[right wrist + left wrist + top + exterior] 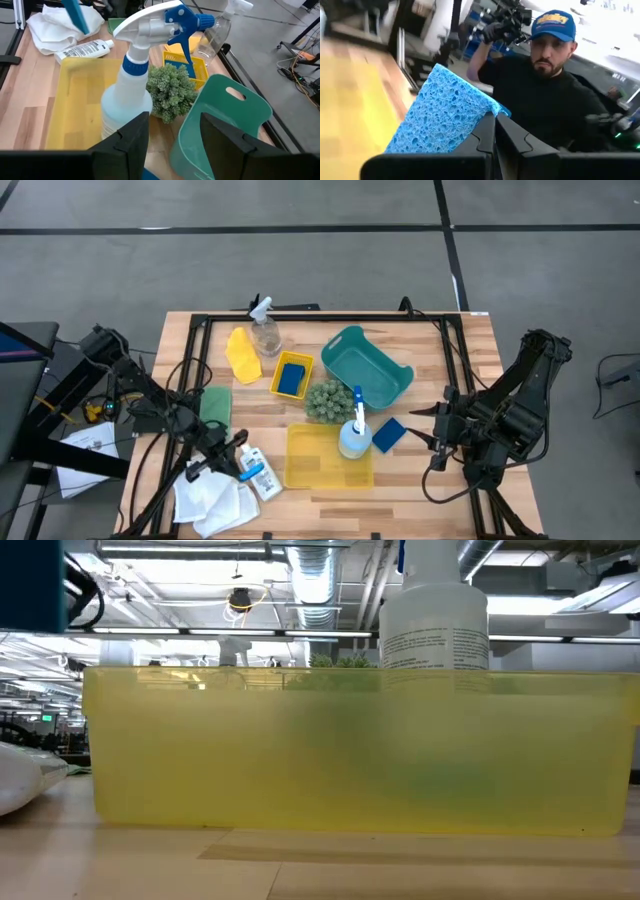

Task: Pick & Place Kitchen Items
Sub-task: Put the blue sponge into the top yellow bin

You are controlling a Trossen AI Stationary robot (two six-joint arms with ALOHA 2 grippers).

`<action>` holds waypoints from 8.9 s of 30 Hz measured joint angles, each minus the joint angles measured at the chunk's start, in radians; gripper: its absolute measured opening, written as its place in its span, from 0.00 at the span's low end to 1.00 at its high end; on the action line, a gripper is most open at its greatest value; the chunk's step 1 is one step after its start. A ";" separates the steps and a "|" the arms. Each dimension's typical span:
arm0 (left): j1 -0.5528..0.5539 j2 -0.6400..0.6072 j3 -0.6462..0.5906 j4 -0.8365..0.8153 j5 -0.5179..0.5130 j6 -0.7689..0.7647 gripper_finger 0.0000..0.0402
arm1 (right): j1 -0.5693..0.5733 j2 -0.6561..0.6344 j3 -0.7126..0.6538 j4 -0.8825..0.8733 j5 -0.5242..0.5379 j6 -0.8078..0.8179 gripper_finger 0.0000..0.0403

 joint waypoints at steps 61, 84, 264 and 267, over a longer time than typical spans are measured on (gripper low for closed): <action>0.088 0.566 -0.069 0.507 0.067 -0.393 0.32 | -0.001 0.000 0.000 0.003 0.023 0.006 0.42; 0.029 0.334 0.156 -0.121 0.158 -0.451 0.11 | 0.000 0.000 0.000 0.006 0.016 0.013 0.42; 0.196 0.359 0.208 -0.701 0.209 -0.402 0.01 | 0.017 0.000 0.000 0.002 0.000 0.014 0.42; 0.196 0.325 0.205 -0.696 0.208 -0.389 0.00 | 0.017 0.000 0.000 0.002 0.000 0.013 0.42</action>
